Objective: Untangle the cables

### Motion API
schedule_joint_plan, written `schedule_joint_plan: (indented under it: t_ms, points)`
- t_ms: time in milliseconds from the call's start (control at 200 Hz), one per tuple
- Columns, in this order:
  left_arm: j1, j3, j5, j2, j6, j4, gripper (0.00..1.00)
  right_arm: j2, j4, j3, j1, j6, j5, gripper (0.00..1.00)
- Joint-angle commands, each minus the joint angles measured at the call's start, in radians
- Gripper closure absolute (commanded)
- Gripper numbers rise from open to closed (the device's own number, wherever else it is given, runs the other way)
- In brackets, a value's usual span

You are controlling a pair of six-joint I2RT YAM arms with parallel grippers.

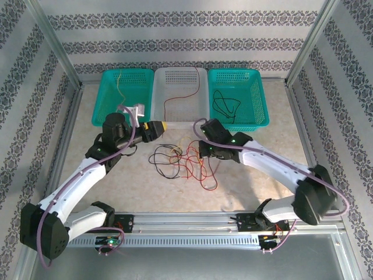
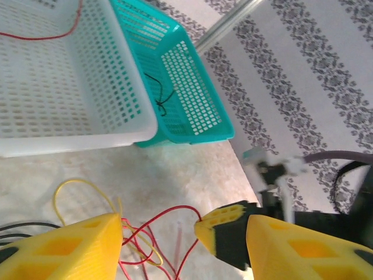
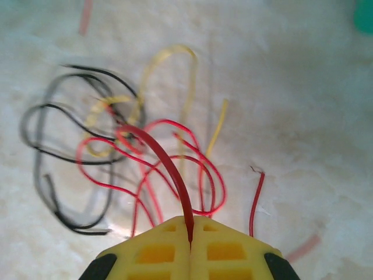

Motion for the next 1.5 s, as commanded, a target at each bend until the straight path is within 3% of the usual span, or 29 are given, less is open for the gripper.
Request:
schedule_joint_plan:
  t_ms: [0,170,330,510,615,789,1064,1294,1494]
  points:
    - [-0.061,0.064,0.055,0.043,-0.001,0.148,0.41,-0.09,-0.022,0.039,0.045,-0.058,0.078,1.0]
    - [-0.136,0.129,0.114,0.137,0.04,0.215,0.35,-0.177,-0.021,0.108,0.084,-0.084,0.07,1.0]
    - [-0.154,0.155,0.162,0.179,0.072,0.247,0.31,-0.208,-0.045,0.193,0.091,-0.121,0.074,1.0]
    - [-0.157,0.162,0.224,0.215,0.03,0.315,0.35,-0.221,-0.061,0.26,0.091,-0.147,0.064,0.99]
    - [-0.166,0.163,0.189,0.218,0.047,0.292,0.37,-0.224,-0.053,0.278,0.091,-0.145,0.041,0.98]
    - [-0.171,0.147,0.12,0.183,0.062,0.3,0.59,-0.222,-0.058,0.308,0.091,-0.142,0.01,0.98]
    - [-0.17,0.192,0.143,0.155,0.041,0.319,1.0,-0.233,-0.053,0.297,0.093,-0.128,0.027,0.96]
    - [-0.17,0.221,0.183,0.151,-0.07,0.496,1.0,-0.249,0.002,0.232,0.086,-0.084,0.039,0.91]
    - [-0.171,0.283,0.225,0.154,-0.142,0.586,1.0,-0.253,0.09,0.133,0.059,0.005,-0.004,0.74]
